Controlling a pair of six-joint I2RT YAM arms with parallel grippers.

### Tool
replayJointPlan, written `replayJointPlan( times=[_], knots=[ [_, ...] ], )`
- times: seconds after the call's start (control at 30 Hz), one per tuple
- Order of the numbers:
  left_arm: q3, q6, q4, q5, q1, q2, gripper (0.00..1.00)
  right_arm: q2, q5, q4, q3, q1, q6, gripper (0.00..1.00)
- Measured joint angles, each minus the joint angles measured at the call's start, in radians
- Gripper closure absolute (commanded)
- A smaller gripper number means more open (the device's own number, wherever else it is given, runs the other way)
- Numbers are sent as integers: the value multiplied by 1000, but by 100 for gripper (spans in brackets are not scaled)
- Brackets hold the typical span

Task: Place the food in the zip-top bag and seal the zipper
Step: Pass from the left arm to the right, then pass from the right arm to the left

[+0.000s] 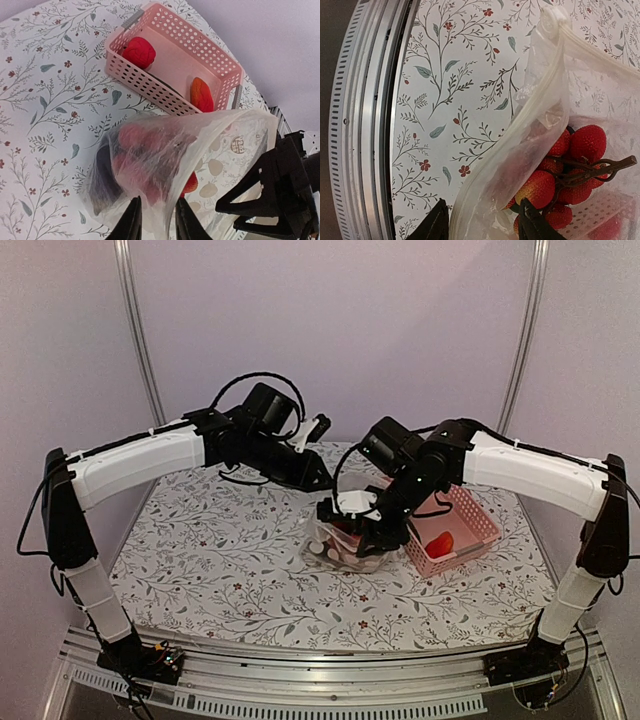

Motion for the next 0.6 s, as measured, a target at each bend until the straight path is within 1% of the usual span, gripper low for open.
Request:
replayJointPlan(
  times=[0.1,0.17,0.2,0.3,0.4,0.47,0.6],
  knots=[
    [2,-2,-25,-2,0,0,74,2,19,1,5,10,11,77],
    [2,-5,-42,-3,0,0,74,2,25,3,20,13,20,86],
    [2,-7,-53,-4,0,0,74,2,26,4,31,13,22,89],
    [2,-13,-81,-5,0,0,77,2,34,14,64,16,26,93],
    [2,-14,-114,-14,0,0,83,2,47,29,85,16,24,94],
    [2,-15,-133,-27,0,0,85,1,53,34,87,16,24,94],
    [9,-5,-171,-47,0,2,84,0,68,34,87,16,22,96]
  ],
)
